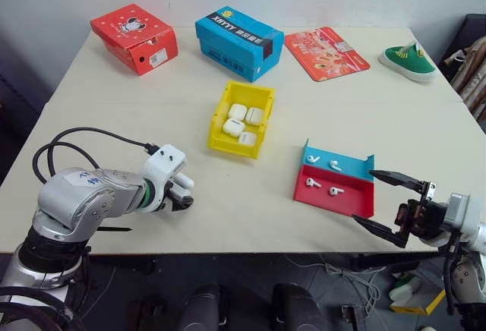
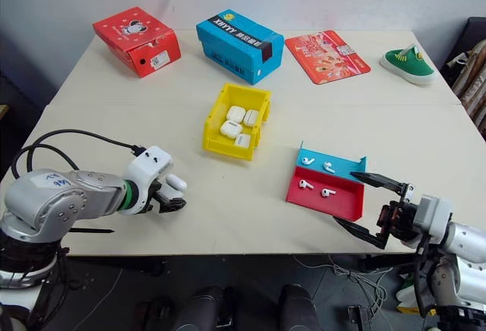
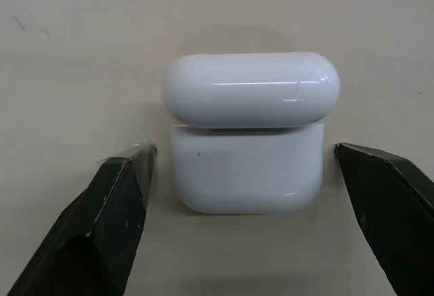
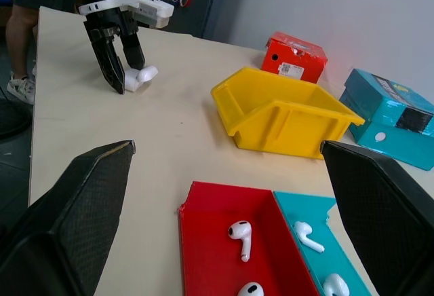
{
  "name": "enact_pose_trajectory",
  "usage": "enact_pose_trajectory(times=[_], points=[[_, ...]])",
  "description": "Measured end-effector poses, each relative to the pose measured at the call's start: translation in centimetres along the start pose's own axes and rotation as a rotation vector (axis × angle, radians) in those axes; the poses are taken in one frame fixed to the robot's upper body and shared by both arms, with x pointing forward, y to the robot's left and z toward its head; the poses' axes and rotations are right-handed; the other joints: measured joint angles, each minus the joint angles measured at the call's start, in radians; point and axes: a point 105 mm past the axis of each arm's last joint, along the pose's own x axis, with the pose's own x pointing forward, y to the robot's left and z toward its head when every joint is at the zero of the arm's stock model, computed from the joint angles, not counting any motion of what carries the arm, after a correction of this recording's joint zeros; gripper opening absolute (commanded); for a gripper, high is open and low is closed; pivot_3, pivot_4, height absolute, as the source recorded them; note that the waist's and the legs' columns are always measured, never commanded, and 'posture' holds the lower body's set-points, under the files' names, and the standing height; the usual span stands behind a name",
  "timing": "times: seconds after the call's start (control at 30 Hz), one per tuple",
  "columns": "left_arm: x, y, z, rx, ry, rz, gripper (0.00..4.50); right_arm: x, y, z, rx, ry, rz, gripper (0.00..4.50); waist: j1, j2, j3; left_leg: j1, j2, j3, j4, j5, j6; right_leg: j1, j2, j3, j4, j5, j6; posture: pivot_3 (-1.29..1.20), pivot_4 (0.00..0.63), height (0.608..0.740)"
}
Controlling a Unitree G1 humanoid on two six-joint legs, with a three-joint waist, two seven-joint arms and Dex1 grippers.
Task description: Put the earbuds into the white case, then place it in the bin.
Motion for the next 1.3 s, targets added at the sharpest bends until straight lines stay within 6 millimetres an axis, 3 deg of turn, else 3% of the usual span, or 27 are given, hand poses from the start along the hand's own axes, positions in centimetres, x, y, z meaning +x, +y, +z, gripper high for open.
enact_pose_trajectory(times=[0.2, 0.47, 0.57, 0.67, 0.73, 0.87, 1.0, 1.1, 1.2, 1.3], points=[[0.1, -0.1, -0.2, -0.003, -0.012, -0.006, 2.84, 0.9, 0.1, 0.3, 0.005, 0.002, 0.005, 4.50, 0.007, 0.000, 0.000, 0.000, 0.000, 0.000, 0.000, 0.000, 0.000, 0.000, 0.000, 0.000, 0.000, 0.000, 0.000, 0.00, 0.150, 0.740], [-0.5, 1.0, -0.9, -0.056, -0.066, -0.055, 2.80, 1.3, -0.2, 0.6, 0.009, 0.007, -0.016, 4.50, -0.016, 0.001, 0.000, 0.000, 0.002, 0.001, -0.001, 0.000, -0.001, -0.002, 0.001, -0.001, 0.001, -0.001, -0.002, 0.00, 0.150, 0.740], [-1.2, 0.9, 0.7, -0.079, -0.315, -0.216, 2.80, 1.4, -0.3, 0.7, 0.006, 0.018, -0.020, 4.50, -0.015, 0.000, 0.000, -0.002, 0.002, 0.001, -0.001, 0.000, -0.001, -0.003, 0.001, -0.002, 0.000, -0.001, -0.003, 0.00, 0.150, 0.740], [-4.8, -0.8, 3.5, 0.074, -0.728, -0.452, 2.80, 0.7, -1.0, 0.6, 0.026, 0.075, -0.054, 4.50, -0.013, 0.000, 0.000, -0.003, 0.002, 0.002, -0.001, -0.001, -0.001, -0.003, -0.001, -0.003, -0.003, -0.001, -0.003, 0.00, 0.150, 0.740], [-6.5, -1.6, 3.3, 0.180, -0.850, -0.547, 2.80, -0.3, -1.8, 0.6, 0.052, 0.144, -0.101, 4.50, -0.012, 0.000, 0.000, -0.003, 0.001, 0.002, -0.001, -0.001, 0.000, -0.003, -0.002, -0.002, -0.003, -0.001, -0.003, 0.00, 0.150, 0.740], [-6.8, -4.3, 3.0, 0.381, -0.970, -0.673, 2.80, -3.7, -2.2, 0.3, 0.065, 0.425, -0.133, 4.50, 0.005, 0.001, 0.000, -0.003, 0.001, 0.003, -0.001, -0.002, 0.002, -0.002, -0.002, -0.003, -0.006, -0.001, -0.002, 0.00, 0.150, 0.740], [-7.0, -6.7, 4.5, 0.379, -1.134, -0.757, 2.80, -6.2, -1.6, 0.4, 0.087, 0.590, -0.165, 4.50, 0.016, 0.000, -0.001, -0.004, 0.001, 0.003, 0.000, 0.000, 0.009, -0.001, -0.002, -0.004, -0.007, 0.000, 0.000, 0.00, 0.150, 0.740], [-7.4, -8.6, 5.9, 0.291, -1.268, -0.851, 2.80, -9.4, -1.4, 0.4, 0.092, 0.681, -0.250, 4.50, 0.016, -0.002, -0.001, -0.004, 0.000, 0.003, 0.000, -0.001, 0.012, 0.001, -0.001, -0.005, -0.009, 0.002, 0.003, 0.00, 0.150, 0.740], [-7.3, -10.3, 6.5, 0.332, -1.298, -0.911, 2.80, -12.5, -1.1, -0.3, 0.110, 0.763, -0.333, 4.50, 0.013, -0.002, -0.001, -0.003, -0.001, 0.004, 0.000, -0.001, 0.012, 0.001, -0.001, -0.005, -0.010, 0.002, 0.003, 0.00, 0.150, 0.740], [-7.0, -11.3, 7.4, 0.329, -1.340, -0.962, 2.80, -13.3, -1.1, -0.7, 0.135, 0.780, -0.386, 4.50, 0.009, -0.001, -0.001, -0.003, -0.001, 0.005, 0.000, 0.000, 0.013, 0.001, -0.001, -0.004, -0.010, 0.002, 0.003, 0.00, 0.150, 0.740]])
